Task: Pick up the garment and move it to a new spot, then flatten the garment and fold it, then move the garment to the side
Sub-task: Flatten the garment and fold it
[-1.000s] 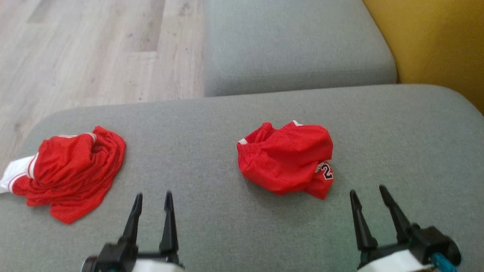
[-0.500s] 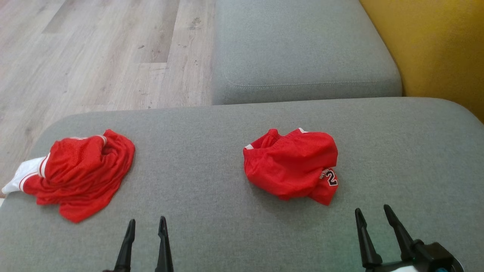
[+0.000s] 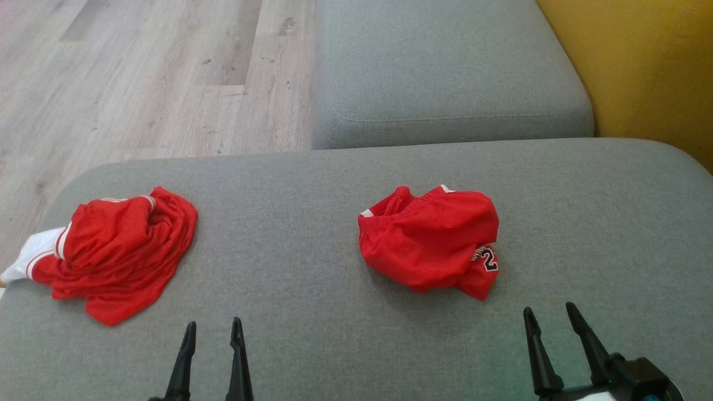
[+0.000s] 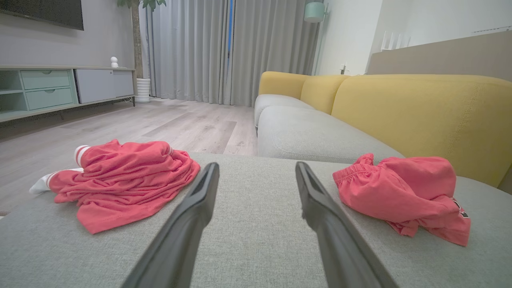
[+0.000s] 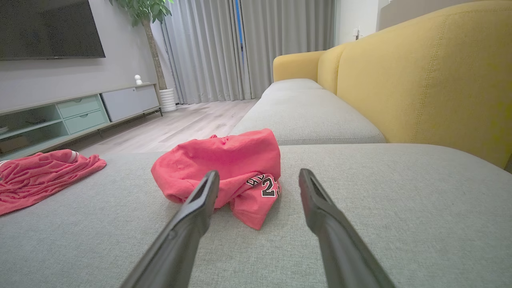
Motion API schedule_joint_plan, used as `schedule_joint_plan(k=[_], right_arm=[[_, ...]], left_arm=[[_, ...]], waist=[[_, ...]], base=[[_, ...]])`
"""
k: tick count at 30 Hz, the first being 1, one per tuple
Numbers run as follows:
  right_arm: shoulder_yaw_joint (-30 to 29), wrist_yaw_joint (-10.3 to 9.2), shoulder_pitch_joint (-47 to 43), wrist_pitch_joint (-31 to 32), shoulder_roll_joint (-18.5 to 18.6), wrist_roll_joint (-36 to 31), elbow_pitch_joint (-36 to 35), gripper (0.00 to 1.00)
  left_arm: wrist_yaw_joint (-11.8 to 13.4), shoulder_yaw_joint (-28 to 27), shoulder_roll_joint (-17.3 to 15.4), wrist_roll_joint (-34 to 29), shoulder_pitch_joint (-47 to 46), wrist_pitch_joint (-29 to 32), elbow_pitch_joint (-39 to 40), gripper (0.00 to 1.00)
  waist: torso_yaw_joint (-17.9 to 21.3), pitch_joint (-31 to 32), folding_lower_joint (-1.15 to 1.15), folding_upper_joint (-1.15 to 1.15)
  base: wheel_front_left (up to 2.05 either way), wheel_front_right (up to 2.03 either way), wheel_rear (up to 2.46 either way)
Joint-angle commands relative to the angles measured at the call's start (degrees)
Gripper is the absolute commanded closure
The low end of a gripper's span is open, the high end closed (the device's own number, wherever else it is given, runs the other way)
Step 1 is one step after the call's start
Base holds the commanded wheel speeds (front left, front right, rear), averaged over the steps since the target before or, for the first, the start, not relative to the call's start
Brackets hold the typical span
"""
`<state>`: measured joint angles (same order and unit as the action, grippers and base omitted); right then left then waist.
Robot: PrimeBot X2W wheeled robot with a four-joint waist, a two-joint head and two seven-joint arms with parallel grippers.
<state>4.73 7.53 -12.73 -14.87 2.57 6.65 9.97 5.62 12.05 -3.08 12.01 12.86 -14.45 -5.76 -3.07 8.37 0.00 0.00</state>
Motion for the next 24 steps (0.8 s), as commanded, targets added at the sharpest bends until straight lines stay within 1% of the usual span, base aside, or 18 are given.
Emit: schedule_joint_plan(k=[1,10,13,15,18,21,24], right_arm=[[1.0,-0.04,2.4,-0.1,0.3,0.1,-1.8,0.0],[1.3,-0.04,2.7,-0.1,0.3,0.0,-1.7,0.0],[1.6,-0.04,3.2,-0.1,0.3,-0.3,-1.6,0.0],[2.2,-0.04,3.7,-0.1,0.3,-0.8,-1.5,0.0],[3.3,-0.04,4.8,-0.1,0.3,-1.5,-1.6,0.0],[4.8,-0.04,6.2,-0.1,0.3,-2.2,-1.8,0.0],[6.7,-0.04,7.9,-0.1,0.3,-3.0,-2.0,0.0]], left_arm=[[0.2,-1.7,0.2,-0.8,-3.3,-0.5,1.7,0.0],[0.0,-1.2,0.2,-1.1,-3.4,-0.5,1.3,0.0],[-1.1,-0.5,0.2,-0.9,-4.3,-0.5,0.2,0.0],[-2.0,0.1,0.2,0.4,-5.8,-0.5,-1.3,0.0],[-3.3,1.7,0.2,2.2,-10.6,-0.5,-4.5,0.0],[-4.6,4.7,0.2,3.6,-18.1,-0.3,-8.9,0.0],[-5.9,8.6,0.2,4.8,-27.3,2.8,-13.5,0.0]], waist=[[0.0,-0.1,0.0,0.0],[0.2,-0.8,0.0,0.0],[0.7,-1.7,0.0,0.0],[1.3,-2.5,0.0,0.0],[2.5,-4.4,0.0,0.0],[4.0,-6.9,0.0,0.0],[5.7,-9.6,0.0,0.0]], base=[[0.0,0.0,0.0],[0.0,0.0,0.0],[0.0,0.0,0.0],[0.0,0.0,0.0],[0.0,0.0,0.0],[0.0,0.0,0.0],[0.0,0.0,0.0]])
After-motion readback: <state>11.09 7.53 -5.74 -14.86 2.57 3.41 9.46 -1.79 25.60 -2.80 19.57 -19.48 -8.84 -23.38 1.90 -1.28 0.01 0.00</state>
